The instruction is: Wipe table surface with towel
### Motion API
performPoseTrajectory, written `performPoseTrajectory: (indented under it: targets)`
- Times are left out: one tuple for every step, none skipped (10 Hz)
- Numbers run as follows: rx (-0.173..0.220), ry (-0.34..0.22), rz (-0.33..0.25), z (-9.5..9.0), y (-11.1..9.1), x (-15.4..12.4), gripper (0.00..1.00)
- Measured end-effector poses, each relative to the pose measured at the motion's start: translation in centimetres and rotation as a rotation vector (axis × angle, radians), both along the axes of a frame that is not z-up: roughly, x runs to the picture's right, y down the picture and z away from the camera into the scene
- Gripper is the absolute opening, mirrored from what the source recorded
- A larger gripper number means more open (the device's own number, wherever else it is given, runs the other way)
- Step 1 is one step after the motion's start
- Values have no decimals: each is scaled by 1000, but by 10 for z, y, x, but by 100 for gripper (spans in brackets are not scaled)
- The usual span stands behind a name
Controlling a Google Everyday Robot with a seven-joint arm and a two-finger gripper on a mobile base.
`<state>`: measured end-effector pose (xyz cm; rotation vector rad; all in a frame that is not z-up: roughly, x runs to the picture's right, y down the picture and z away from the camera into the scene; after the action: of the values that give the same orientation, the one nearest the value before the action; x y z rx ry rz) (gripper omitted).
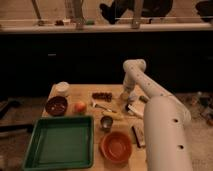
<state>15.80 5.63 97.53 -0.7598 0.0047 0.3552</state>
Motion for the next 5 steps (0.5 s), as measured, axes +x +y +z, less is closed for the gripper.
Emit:
performPoseTrajectory:
  targets:
    - [-2, 10, 8, 0, 0, 6, 0]
    - [-5, 16, 14, 1, -2, 9, 0]
    - [-5, 18, 16, 2, -3, 8, 0]
    - [-4, 16, 14, 4, -6, 5, 0]
    - [-4, 10, 8, 7, -8, 0, 0]
